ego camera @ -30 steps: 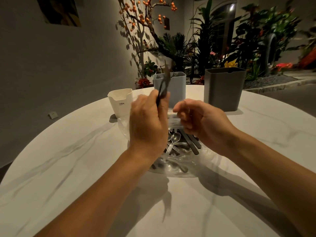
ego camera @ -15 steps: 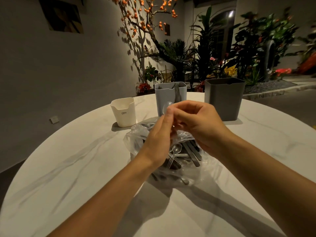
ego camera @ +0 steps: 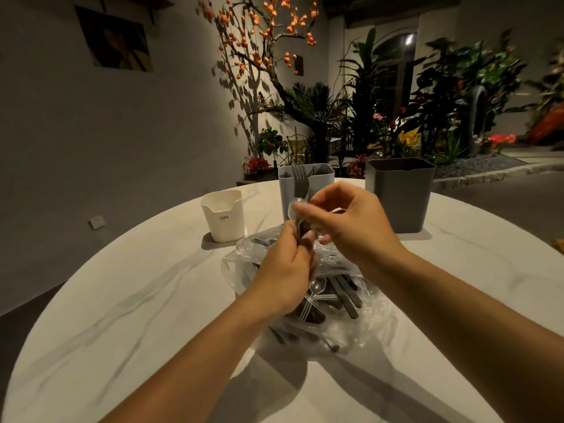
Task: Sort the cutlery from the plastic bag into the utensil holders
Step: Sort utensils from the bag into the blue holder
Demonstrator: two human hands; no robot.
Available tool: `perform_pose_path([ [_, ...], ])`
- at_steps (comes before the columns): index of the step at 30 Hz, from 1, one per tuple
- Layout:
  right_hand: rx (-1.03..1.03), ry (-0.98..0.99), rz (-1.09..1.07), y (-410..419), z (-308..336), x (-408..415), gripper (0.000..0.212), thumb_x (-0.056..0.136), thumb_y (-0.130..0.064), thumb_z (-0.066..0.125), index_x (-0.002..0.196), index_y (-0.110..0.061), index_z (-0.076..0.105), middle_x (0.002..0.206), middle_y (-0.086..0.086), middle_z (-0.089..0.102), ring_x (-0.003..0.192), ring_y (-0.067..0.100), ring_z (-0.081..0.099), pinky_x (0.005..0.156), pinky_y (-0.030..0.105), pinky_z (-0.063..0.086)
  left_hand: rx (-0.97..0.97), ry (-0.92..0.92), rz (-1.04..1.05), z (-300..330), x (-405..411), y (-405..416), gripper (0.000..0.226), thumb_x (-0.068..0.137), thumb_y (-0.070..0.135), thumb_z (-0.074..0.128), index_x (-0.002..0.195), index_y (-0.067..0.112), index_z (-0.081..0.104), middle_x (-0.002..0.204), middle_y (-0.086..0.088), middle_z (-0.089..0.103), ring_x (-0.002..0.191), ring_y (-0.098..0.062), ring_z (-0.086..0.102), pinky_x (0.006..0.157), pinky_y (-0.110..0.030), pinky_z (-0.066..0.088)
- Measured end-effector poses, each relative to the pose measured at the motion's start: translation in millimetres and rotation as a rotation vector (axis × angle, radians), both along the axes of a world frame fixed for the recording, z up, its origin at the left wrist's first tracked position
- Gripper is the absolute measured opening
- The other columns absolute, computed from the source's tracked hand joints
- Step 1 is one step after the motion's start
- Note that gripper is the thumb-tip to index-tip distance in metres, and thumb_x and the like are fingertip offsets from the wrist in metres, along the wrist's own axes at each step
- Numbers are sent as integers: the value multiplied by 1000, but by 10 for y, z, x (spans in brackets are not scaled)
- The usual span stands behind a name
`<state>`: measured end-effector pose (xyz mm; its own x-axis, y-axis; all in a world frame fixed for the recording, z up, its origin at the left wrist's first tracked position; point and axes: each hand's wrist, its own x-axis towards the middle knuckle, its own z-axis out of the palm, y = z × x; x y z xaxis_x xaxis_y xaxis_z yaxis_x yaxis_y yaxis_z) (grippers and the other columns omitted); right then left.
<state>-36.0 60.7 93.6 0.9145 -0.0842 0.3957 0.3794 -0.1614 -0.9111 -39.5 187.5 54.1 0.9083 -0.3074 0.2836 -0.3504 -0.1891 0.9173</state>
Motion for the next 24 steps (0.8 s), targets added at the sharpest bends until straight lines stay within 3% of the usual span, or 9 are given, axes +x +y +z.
perform_pose_path([
  [3, 28, 53, -47, -22, 60, 62, 23, 98, -37, 59, 105, -15, 55, 96, 4, 64, 74, 15, 67, 62, 28, 56, 30, -44, 66, 23, 68, -5, 10, 108, 29, 37, 107, 30, 47, 70, 4, 49, 66, -15, 47, 61, -35, 42],
  [8, -97, 12, -85, -73, 84, 181, 26, 92, -33, 68, 113, -19, 60, 101, 3, 69, 85, 18, 71, 71, 35, 62, 107, -81, 9, 72, 112, 47, 8, 108, 30, 37, 107, 32, 44, 70, 7, 50, 62, -11, 47, 59, -32, 41],
  [13, 11, -18, -20, -77, 181, 242, 9, 96, -14, 62, 99, -13, 71, 83, 4, 75, 75, 20, 73, 64, 27, 60, 113, -72, -56, 163, 145, 33, 15, 109, 30, 33, 100, 25, 43, 74, -4, 49, 56, -12, 41, 52, -34, 37],
  [17, 113, -40, 17, -98, 295, 287, 13, 97, -17, 61, 92, -14, 73, 78, 4, 75, 73, 17, 72, 59, 25, 57, 7, 25, -103, 293, 186, 40, 26, 110, 24, 27, 114, 7, 47, 68, -2, 48, 52, -11, 40, 49, -29, 37],
  [21, 76, -67, 12, -115, 422, 372, 6, 90, -19, 70, 88, -15, 74, 77, 2, 76, 71, 13, 71, 62, 23, 55, -43, 59, -151, 349, 213, 36, 32, 110, 23, 28, 121, 0, 47, 66, -4, 56, 55, -16, 48, 58, -39, 46],
  [24, 83, -42, 85, -147, 511, 420, 7, 85, -12, 73, 91, -13, 73, 80, -1, 76, 74, 10, 72, 65, 19, 57, -117, 145, -189, 395, 250, 44, 35, 110, 27, 30, 126, 8, 54, 82, -12, 70, 71, -20, 64, 79, -44, 58],
])
